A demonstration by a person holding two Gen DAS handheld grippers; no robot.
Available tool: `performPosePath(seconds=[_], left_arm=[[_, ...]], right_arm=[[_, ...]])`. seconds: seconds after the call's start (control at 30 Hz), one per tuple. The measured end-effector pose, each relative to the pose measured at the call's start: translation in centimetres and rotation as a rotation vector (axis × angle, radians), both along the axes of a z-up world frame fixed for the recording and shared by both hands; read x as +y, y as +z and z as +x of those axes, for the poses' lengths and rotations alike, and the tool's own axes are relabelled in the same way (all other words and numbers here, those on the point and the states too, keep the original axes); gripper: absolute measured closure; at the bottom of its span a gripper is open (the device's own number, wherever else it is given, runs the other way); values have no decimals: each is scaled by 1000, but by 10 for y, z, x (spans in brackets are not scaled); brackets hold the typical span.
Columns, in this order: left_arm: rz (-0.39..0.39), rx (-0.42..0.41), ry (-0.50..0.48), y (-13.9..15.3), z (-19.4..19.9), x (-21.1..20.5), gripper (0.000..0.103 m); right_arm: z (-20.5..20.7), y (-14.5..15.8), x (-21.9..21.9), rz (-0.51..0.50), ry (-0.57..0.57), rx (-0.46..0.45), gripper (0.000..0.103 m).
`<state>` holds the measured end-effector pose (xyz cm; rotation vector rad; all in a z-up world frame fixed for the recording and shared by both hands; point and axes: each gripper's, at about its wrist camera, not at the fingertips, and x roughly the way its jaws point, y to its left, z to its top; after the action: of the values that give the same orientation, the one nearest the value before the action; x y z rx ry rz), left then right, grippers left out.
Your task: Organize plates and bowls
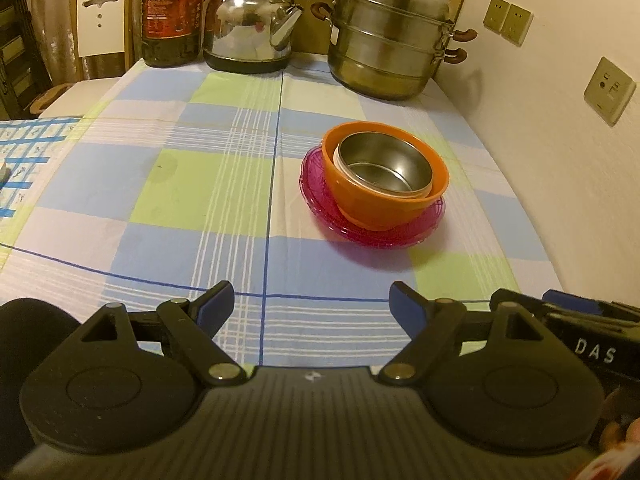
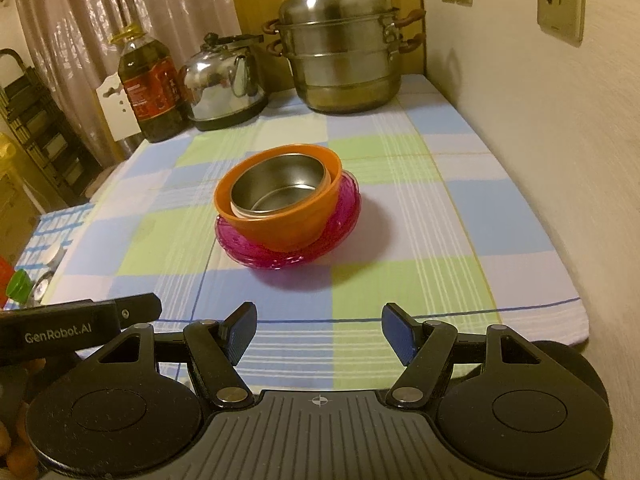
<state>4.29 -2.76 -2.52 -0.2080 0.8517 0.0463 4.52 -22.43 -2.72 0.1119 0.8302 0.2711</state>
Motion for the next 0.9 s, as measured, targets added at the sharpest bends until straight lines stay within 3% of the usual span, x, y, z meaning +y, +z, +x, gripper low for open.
performPosePath(seconds=[0.9], left_arm=[[28, -49, 14, 16, -48, 0, 20]], right_arm=[[-44, 18, 13, 10, 37, -47, 34]])
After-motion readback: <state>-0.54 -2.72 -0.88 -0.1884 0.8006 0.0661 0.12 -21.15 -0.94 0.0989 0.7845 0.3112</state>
